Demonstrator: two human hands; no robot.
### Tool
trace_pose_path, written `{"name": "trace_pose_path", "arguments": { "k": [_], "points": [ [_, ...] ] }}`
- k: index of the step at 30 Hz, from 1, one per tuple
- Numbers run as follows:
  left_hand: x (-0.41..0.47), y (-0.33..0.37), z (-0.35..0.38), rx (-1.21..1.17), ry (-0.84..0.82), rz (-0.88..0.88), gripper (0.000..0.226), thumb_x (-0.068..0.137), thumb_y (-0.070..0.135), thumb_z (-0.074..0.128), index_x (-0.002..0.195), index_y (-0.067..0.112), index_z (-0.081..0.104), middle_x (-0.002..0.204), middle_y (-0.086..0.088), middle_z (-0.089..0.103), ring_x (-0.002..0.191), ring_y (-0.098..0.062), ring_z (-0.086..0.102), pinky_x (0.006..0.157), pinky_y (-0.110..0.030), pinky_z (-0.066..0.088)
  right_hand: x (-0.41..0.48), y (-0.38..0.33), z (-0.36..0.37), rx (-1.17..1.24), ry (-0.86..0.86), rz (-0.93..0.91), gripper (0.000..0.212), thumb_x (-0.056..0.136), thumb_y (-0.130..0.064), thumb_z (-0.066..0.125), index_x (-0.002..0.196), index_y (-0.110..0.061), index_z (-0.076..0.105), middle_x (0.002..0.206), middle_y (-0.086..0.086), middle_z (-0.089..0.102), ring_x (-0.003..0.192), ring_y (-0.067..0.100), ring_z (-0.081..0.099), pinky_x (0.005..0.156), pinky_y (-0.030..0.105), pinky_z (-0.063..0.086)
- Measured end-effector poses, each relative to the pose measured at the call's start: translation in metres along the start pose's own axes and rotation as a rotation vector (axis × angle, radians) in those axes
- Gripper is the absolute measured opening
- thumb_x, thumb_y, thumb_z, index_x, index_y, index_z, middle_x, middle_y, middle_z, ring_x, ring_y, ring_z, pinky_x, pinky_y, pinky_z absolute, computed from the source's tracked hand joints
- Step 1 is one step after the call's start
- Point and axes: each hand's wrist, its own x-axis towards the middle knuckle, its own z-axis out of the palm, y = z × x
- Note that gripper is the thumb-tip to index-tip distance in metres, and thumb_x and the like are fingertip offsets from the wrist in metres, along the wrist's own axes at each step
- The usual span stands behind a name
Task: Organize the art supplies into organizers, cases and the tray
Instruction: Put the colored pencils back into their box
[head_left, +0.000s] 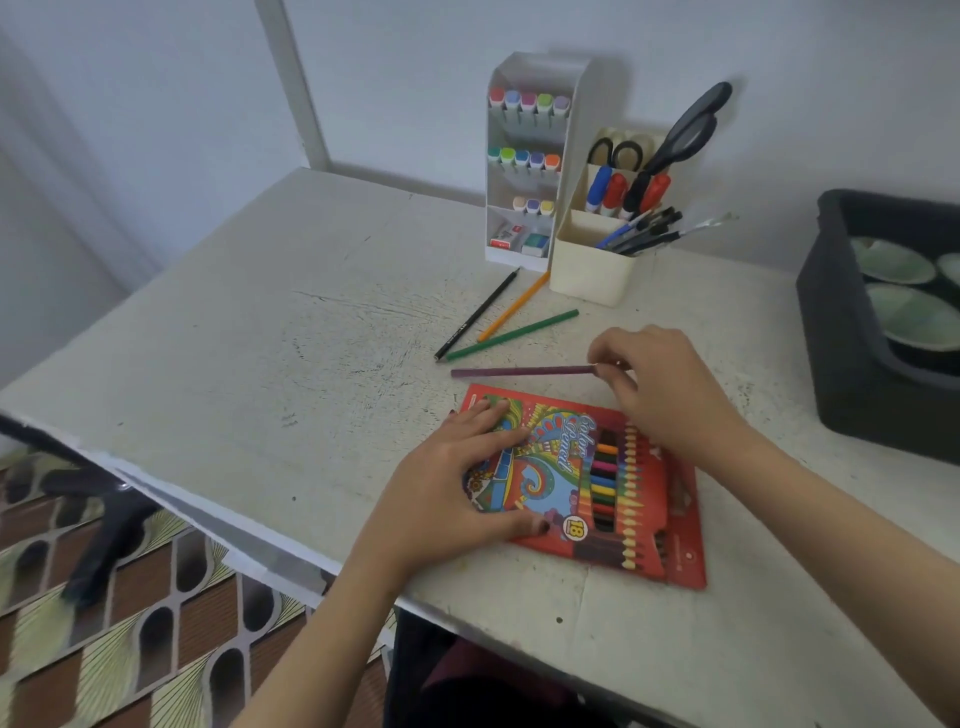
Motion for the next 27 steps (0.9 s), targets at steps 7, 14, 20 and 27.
{"name": "trace_pose_path", "arguments": {
  "k": [7,14,20,27],
  "points": [
    [0.0,0.001,0.001,-0.019,0.007,0.008,0.076,0.055,0.079,0.062,0.125,0.057,0.043,0.145,0.031,0.025,0.136,0.016,0.014,0.107,-0.004,0.002,-0.067,0.028,-0.048,-0.1,0.074,0.108,0.013,0.083,-0.005,0.066,0.09,-0.014,0.072,0.08,-0.002,0.069,0.073,0.017,0.055,0.071,0.036,0.04],
    [0.002,-0.002,0.003,-0.021,0.019,0.029,0.08,0.055,0.079,0.062,0.128,0.052,0.045,0.14,0.037,0.022,0.137,0.013,0.016,0.109,-0.007,0.005,-0.146,0.043,-0.069,-0.159,0.101,0.355,0.02,0.076,0.002,0.07,0.088,-0.014,0.071,0.075,-0.01,0.056,0.065,0.011,0.048,0.067,0.033,0.04],
    [0.002,-0.002,0.004,-0.018,0.026,0.036,0.083,0.055,0.084,0.058,0.129,0.048,0.047,0.142,0.035,0.024,0.138,0.011,0.018,0.113,-0.017,0.01,-0.172,0.043,-0.065,-0.088,0.154,0.368,0.034,0.08,-0.032,0.041,0.084,-0.016,0.07,0.074,-0.011,0.056,0.063,0.009,0.048,0.064,0.033,0.04],
    [0.002,0.0,0.002,-0.003,0.013,0.036,0.084,0.054,0.084,0.058,0.13,0.049,0.046,0.14,0.038,0.021,0.136,0.015,0.014,0.106,-0.004,0.004,-0.157,0.044,-0.049,-0.095,0.138,0.304,0.017,0.082,-0.014,0.055,0.088,-0.019,0.071,0.081,-0.006,0.066,0.07,0.018,0.058,0.068,0.043,0.047]
  ]
}}
